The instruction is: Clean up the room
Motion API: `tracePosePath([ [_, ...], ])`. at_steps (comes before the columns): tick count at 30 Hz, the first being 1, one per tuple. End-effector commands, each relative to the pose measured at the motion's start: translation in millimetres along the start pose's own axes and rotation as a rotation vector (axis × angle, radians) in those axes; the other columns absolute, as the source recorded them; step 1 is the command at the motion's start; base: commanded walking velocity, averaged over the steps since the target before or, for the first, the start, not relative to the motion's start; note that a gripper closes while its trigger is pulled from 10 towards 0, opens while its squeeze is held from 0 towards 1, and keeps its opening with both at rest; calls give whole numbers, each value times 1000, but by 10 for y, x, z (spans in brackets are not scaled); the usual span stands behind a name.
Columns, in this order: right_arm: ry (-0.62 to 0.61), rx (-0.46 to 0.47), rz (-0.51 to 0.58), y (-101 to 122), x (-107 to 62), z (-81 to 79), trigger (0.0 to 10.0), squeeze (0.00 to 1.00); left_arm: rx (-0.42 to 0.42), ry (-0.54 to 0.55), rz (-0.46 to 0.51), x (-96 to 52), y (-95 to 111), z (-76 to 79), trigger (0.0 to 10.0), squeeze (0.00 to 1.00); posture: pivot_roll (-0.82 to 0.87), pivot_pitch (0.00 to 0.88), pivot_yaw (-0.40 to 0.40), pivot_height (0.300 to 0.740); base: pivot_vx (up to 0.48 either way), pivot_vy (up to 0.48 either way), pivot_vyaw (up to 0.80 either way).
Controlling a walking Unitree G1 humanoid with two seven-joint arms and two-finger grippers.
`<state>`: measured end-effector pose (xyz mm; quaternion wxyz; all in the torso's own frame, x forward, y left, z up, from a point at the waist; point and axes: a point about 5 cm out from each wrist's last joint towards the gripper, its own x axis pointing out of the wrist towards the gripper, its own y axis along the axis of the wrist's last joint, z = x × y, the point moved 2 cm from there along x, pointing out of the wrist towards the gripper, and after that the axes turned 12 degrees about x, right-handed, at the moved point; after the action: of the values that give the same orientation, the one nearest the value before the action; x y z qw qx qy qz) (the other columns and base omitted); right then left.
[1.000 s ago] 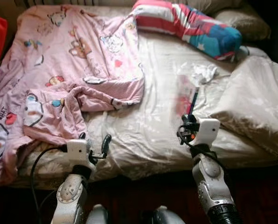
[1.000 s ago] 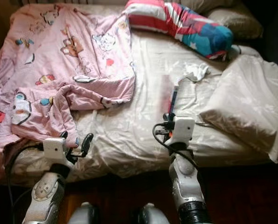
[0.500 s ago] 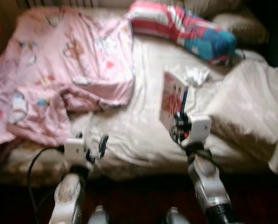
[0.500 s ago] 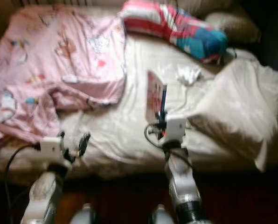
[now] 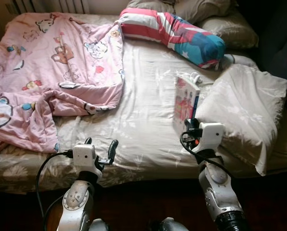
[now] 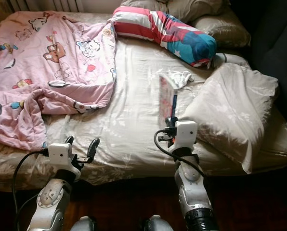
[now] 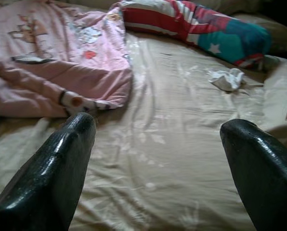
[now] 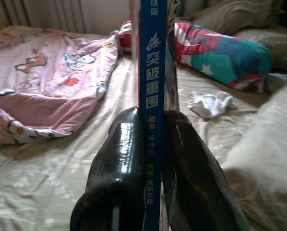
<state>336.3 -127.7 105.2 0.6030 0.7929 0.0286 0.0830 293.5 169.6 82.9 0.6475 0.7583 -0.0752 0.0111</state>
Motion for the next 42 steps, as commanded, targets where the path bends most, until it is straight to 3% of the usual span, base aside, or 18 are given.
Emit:
tracePosePath([
  [1, -3, -4, 19, 39, 7, 16, 10000, 0, -2, -1, -18, -35, -35, 2, 10000, 0, 85, 230, -89, 706, 0, 0, 0],
  [22, -27, -4, 20, 27, 7, 50, 10000, 0, -4, -4, -20, -39, -36, 2, 10000, 0, 84, 230, -88, 706, 0, 0, 0],
  [42, -20, -4, 23, 25, 24, 41, 10000, 0, -2, -7, -13, -18, -25, 10, 10000, 0, 86, 209, -87, 706, 264, 0, 0],
])
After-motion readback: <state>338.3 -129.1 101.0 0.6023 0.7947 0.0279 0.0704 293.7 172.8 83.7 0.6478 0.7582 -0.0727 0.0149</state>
